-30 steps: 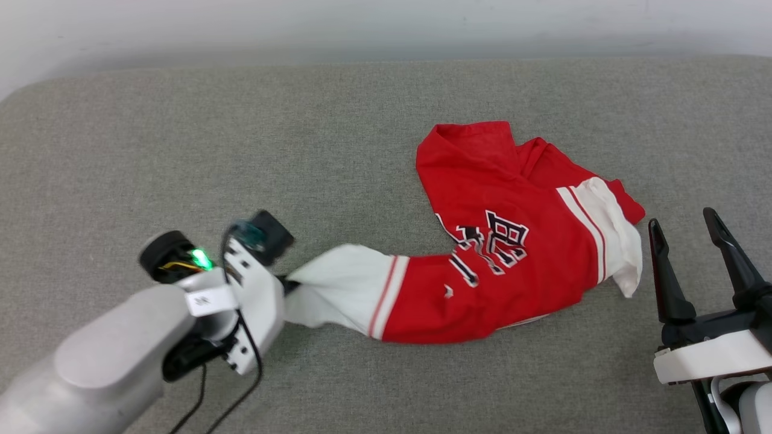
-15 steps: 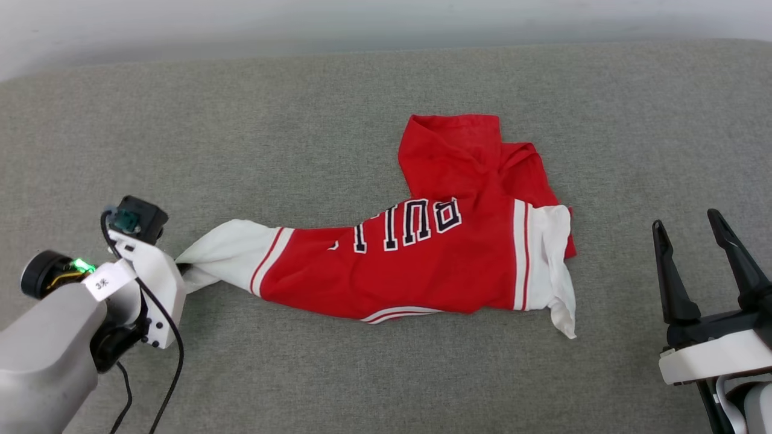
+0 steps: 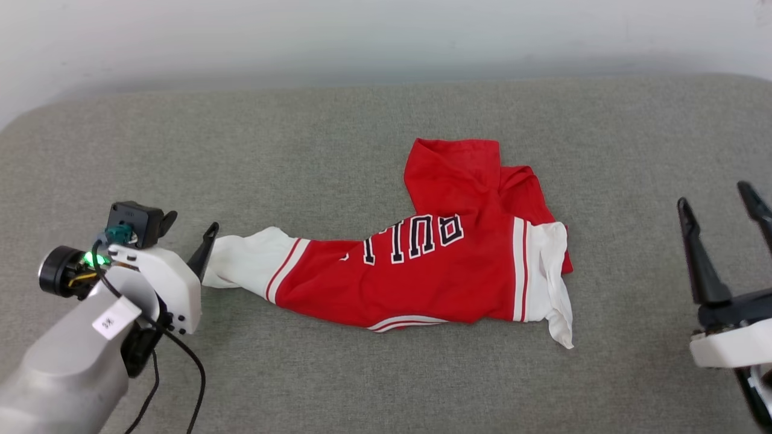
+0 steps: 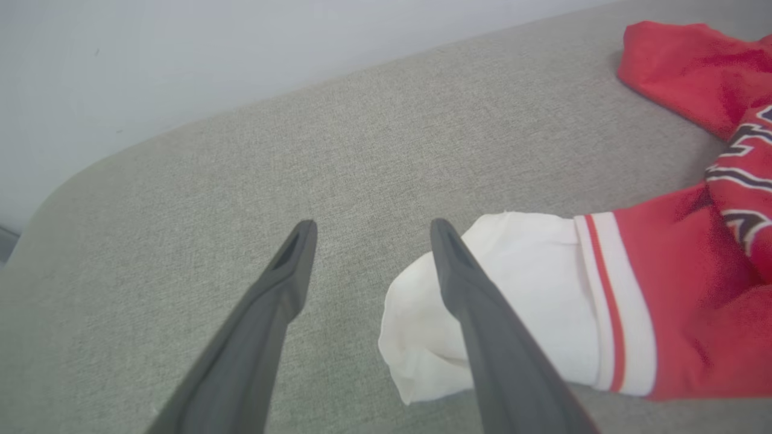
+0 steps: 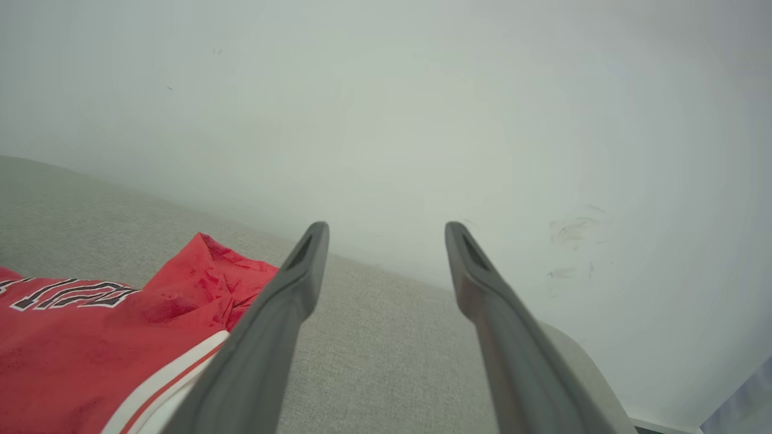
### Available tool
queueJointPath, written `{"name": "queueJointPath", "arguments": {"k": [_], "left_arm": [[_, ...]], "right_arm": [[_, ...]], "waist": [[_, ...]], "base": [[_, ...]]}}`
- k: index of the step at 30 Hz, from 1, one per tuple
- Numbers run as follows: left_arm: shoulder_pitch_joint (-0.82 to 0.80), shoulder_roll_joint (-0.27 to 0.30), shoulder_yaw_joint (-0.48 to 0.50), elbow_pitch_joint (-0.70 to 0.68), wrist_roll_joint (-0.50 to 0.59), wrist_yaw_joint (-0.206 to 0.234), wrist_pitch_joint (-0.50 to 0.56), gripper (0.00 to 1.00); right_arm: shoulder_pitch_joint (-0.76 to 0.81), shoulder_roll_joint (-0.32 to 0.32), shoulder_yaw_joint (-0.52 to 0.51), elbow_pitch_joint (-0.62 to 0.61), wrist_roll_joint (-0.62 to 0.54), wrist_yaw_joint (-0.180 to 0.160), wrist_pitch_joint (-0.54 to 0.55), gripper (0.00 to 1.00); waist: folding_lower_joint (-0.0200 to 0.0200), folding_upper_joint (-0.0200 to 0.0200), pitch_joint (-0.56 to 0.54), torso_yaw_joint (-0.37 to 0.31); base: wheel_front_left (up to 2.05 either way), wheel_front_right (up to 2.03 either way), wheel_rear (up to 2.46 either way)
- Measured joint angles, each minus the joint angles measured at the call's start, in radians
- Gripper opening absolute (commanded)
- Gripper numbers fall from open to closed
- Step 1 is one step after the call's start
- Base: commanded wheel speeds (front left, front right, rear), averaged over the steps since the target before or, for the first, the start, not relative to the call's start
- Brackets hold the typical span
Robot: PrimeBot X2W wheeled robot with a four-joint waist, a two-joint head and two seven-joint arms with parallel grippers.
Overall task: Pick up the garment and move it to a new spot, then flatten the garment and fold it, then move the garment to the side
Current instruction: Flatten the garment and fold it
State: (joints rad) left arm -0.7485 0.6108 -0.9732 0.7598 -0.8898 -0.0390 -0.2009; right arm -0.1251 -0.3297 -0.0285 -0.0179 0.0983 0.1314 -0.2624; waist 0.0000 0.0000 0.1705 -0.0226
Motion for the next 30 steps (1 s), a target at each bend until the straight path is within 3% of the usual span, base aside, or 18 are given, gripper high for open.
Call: {"name": "queueJointPath", "arguments": {"k": [6, 13, 17, 25, 30], "left_arm": [[0.093, 0.001, 0.085, -0.137, 0.044, 0.128, -0.059, 1.00], [0.309, 0.009, 0.316, -0.473, 0.247, 0.326, -0.062, 1.00], [0.448, -0.006, 0.405, -0.600, 0.359, 0.401, -0.062, 1.00], [0.604, -0.089, 0.538, -0.744, 0.512, 0.431, -0.062, 1.00], [0.657, -0.175, 0.605, -0.774, 0.569, 0.414, -0.062, 1.00]], "right_arm": [[-0.024, -0.108, 0.032, -0.119, 0.005, 0.000, 0.095, 1.00], [-0.025, -0.282, 0.196, -0.244, 0.094, 0.000, 0.322, 1.00], [-0.030, -0.370, 0.307, -0.283, 0.192, 0.000, 0.485, 1.00], [-0.040, -0.479, 0.428, -0.258, 0.326, 0.000, 0.791, 1.00], [-0.050, -0.495, 0.474, -0.210, 0.354, 0.000, 0.853, 1.00]], "waist": [[0.0000, 0.0000, -0.047, 0.018], [0.0000, 0.0000, -0.064, 0.049], [0.0000, 0.0000, -0.062, 0.063], [0.0000, 0.0000, -0.039, 0.093], [0.0000, 0.0000, -0.011, 0.115]], "base": [[0.00, 0.00, 0.00], [0.00, 0.00, 0.00], [0.00, 0.00, 0.00], [0.00, 0.00, 0.00], [0.00, 0.00, 0.00]]}}
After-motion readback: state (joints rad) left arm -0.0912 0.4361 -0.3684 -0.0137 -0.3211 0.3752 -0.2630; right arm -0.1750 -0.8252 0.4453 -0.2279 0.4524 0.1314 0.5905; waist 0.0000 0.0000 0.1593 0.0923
